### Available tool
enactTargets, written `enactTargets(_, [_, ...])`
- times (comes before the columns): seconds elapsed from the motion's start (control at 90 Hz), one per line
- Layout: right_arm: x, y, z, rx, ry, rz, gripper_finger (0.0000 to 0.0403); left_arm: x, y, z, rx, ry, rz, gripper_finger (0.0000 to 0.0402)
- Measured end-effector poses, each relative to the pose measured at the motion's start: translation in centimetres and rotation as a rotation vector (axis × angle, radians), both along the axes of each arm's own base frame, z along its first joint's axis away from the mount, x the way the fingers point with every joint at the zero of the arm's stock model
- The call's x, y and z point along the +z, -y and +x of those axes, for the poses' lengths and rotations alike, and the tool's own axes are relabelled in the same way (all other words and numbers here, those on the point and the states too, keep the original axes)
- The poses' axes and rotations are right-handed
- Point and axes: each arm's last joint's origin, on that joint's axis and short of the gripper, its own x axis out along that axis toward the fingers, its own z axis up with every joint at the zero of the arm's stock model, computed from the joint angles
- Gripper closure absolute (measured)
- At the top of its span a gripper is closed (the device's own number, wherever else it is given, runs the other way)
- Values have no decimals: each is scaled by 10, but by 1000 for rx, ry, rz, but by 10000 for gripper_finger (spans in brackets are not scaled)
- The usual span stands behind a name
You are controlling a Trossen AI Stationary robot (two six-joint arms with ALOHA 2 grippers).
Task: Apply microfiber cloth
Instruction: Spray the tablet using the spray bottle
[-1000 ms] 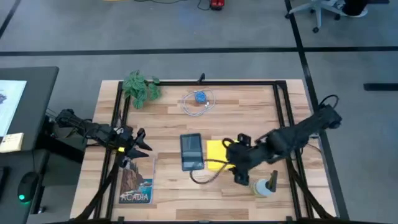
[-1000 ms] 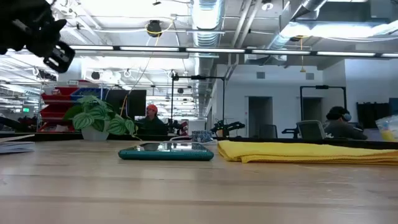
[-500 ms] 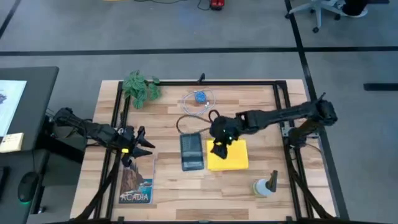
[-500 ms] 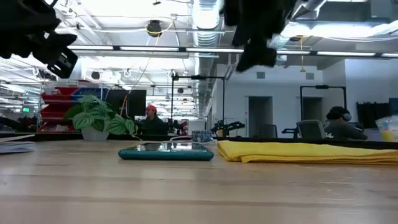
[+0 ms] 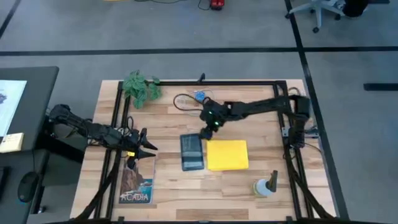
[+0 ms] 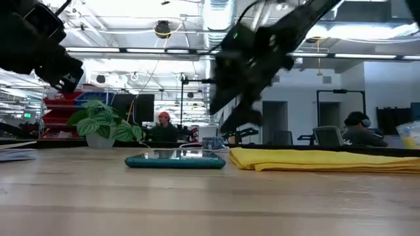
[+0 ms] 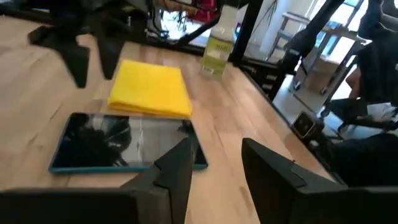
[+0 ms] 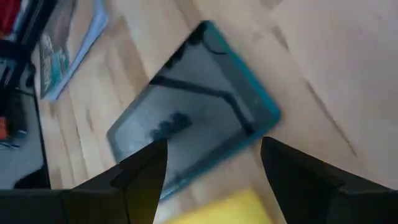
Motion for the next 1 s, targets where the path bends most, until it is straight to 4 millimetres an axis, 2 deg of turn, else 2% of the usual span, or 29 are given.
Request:
enactTargets(0.089, [-15, 7, 7, -7, -34, 33, 154, -3, 1, 2, 3, -25, 1, 283])
enactTargets(0.167, [-18, 10, 10, 1, -32, 70, 154, -5, 1, 3, 6, -51, 9, 283])
enactTargets(0.422, [-19, 5, 11, 30, -36, 70, 154, -12, 2, 6, 13, -113, 34, 283])
enactTargets(0.522, [-10, 3, 3, 53, -75, 64, 154, -13, 2, 6, 17, -124, 37, 283])
enactTargets(0.622, [23, 0, -13, 68, -90, 32, 154, -14, 2, 6, 18, -128, 34, 283])
enactTargets(0.733, [82, -12, -40, 37, -143, -81, 154, -13, 2, 6, 21, -126, 35, 283])
enactTargets(0.889, [167, -60, -91, -51, -218, -178, 154, -13, 2, 6, 29, -124, 36, 283])
enactTargets(1.0, [203, -98, -130, -172, -277, -103, 154, -13, 2, 6, 31, -124, 37, 283])
